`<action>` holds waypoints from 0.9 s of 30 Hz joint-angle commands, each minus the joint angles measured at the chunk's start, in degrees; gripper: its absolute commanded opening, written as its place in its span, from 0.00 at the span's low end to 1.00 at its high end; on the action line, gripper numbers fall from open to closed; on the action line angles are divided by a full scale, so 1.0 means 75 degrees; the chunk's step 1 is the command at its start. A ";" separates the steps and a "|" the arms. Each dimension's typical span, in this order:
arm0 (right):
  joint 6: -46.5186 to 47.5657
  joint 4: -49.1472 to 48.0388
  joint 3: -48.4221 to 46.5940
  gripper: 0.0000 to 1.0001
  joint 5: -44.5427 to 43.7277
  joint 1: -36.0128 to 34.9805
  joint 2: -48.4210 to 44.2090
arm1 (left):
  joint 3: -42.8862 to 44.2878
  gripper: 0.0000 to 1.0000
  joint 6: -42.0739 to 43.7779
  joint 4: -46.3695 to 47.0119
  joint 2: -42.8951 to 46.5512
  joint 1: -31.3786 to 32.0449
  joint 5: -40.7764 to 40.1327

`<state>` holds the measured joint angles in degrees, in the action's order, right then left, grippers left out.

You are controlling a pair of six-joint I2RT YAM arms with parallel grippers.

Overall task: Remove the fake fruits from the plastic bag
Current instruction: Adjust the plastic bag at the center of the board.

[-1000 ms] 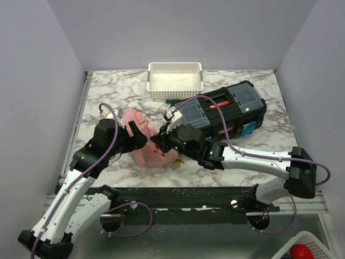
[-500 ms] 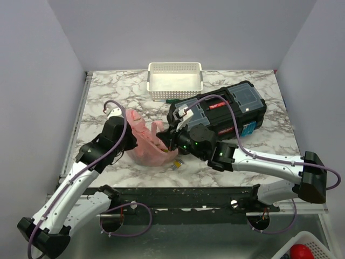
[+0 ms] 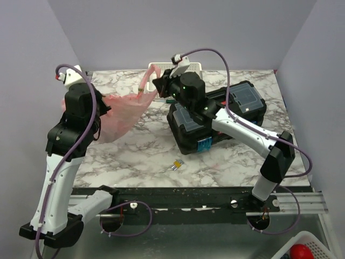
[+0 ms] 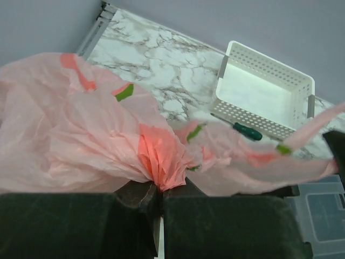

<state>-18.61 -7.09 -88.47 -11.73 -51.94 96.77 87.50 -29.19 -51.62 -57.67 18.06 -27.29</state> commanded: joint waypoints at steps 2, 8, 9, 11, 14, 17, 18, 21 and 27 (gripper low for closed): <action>0.0411 0.0674 -0.1071 0.02 0.0500 0.0167 0.0510 | -0.1068 0.00 -0.0355 -0.0751 0.1129 -0.0158 0.0998; 0.0865 0.0493 -0.0286 0.19 -0.0155 0.0195 0.0477 | -0.3739 0.00 -0.1487 -0.1038 0.2520 -0.0194 0.3316; 0.0847 0.0576 -0.0149 0.30 -0.0255 0.0210 0.0442 | -0.4099 0.00 -0.1696 -0.0932 0.2721 -0.0194 0.3718; 0.0718 0.0909 -0.0003 0.46 -0.0409 0.0209 0.0325 | -0.4657 0.00 -0.1666 -0.0543 0.2992 -0.0207 0.4741; 0.0202 0.2182 0.0101 0.66 -0.0562 0.0211 -0.0012 | -0.4922 0.00 -0.1695 -0.0400 0.3033 -0.0212 0.5706; -0.0755 0.3015 0.0715 0.78 -0.0627 0.0189 -0.0753 | -0.4876 0.00 -0.1628 -0.0406 0.2994 -0.0206 0.6000; -0.1088 0.3104 0.1108 0.80 -0.0531 0.0131 -0.1147 | -0.4806 0.00 -0.1611 -0.0458 0.2976 -0.0206 0.6031; -0.1414 0.3111 0.2094 0.85 -0.0962 -0.0339 -0.2292 | -0.4649 0.00 -0.1410 -0.0456 0.2985 -0.0217 0.6253; -0.2266 0.3492 0.2895 0.91 -0.0572 -0.0826 -0.3854 | -0.3956 0.00 -0.1127 -0.0812 0.2889 -0.0221 0.6146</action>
<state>-29.50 16.75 -69.82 -16.75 -56.29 73.28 53.76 -39.64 -56.60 -36.01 16.82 16.23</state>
